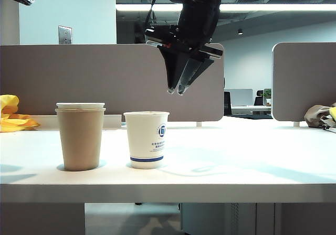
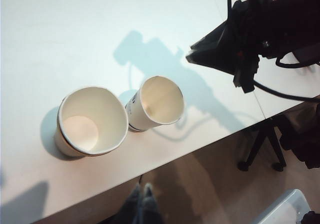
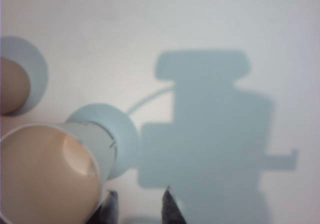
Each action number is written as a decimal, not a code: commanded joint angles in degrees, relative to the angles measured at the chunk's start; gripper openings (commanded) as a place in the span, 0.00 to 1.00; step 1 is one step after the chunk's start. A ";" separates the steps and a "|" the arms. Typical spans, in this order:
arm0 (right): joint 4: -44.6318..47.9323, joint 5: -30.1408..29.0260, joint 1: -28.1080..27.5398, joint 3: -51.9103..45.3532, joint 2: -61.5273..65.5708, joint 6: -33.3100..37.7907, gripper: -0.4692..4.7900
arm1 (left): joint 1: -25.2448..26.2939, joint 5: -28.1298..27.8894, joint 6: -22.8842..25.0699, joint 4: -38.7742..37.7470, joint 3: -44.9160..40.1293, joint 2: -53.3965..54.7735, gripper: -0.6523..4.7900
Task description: Pick up all the paper cups on the table one by one and stack them together.
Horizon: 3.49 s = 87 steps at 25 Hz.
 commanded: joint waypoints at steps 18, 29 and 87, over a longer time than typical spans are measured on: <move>-7.19 -7.28 0.94 -0.52 1.70 3.06 0.31 | 0.09 0.74 0.22 0.24 0.20 0.26 0.11; -4.74 -9.88 0.94 -1.25 5.14 3.06 0.16 | 0.09 0.70 0.26 -1.77 0.20 0.24 0.11; -8.24 -11.56 8.61 22.84 11.06 4.13 0.38 | 0.11 -6.27 3.04 -5.11 0.26 0.07 0.11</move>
